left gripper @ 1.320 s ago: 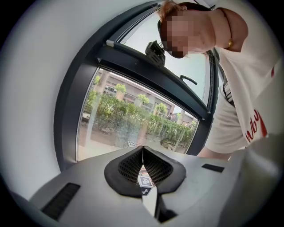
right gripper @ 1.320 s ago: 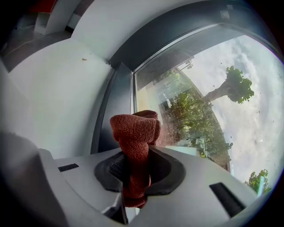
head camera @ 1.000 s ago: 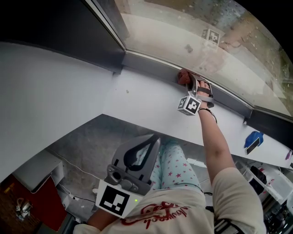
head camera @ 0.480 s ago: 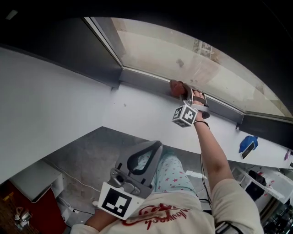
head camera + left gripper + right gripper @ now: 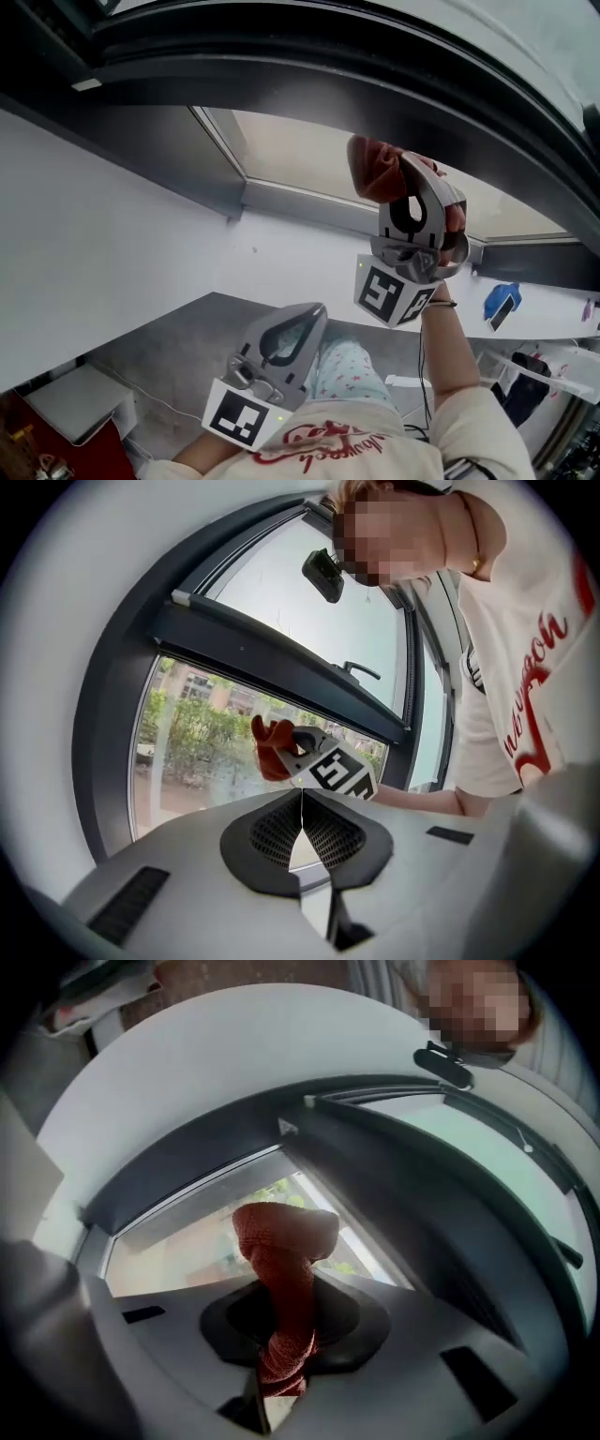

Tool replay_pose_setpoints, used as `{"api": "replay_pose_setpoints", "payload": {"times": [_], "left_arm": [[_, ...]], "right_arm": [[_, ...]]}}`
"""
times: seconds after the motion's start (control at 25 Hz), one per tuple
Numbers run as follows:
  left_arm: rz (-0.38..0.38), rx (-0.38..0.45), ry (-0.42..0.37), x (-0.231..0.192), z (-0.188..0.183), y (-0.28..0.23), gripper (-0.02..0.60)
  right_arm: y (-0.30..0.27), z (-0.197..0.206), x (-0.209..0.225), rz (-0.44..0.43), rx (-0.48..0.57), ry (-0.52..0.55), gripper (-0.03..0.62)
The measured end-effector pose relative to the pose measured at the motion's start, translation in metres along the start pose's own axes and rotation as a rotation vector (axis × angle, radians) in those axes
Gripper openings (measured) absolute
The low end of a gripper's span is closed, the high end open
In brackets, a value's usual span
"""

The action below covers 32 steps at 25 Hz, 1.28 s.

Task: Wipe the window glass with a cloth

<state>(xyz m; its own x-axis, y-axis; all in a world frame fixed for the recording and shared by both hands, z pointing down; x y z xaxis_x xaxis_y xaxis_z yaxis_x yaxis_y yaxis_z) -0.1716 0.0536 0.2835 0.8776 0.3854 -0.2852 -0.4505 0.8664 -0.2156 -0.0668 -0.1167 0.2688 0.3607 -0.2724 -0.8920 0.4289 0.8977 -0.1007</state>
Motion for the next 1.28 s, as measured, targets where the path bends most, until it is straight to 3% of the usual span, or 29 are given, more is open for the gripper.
{"api": "replay_pose_setpoints", "payload": {"times": [0.24,0.44,1.28], "left_arm": [[0.015,0.005,-0.009,-0.008,0.001,0.009,0.021],[0.012,0.011,-0.021,-0.011,0.002,0.021,0.021],[-0.064,0.001,0.047,-0.023,0.013,0.01,0.021]], "right_arm": [[-0.014,-0.024,0.023,0.152,-0.018,0.169,0.072],[-0.025,-0.031,0.022,0.209,-0.019,0.209,0.072],[-0.041,0.005,-0.047,0.032,0.038,0.154,0.071]]}}
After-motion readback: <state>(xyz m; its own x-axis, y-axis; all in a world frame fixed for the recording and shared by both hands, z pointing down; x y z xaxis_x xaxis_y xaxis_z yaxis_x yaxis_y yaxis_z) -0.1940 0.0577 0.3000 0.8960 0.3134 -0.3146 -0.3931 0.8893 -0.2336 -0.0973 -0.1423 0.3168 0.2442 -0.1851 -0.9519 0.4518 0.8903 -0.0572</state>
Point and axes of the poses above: the fingertips, and each gripper's own axes: y backward along the fingers, x to its right, z out of its underside, the point moved 5 cm from there along y, backward along the fingers, and after that the axes turned 12 degrees about -z, right-handed, at the moved point
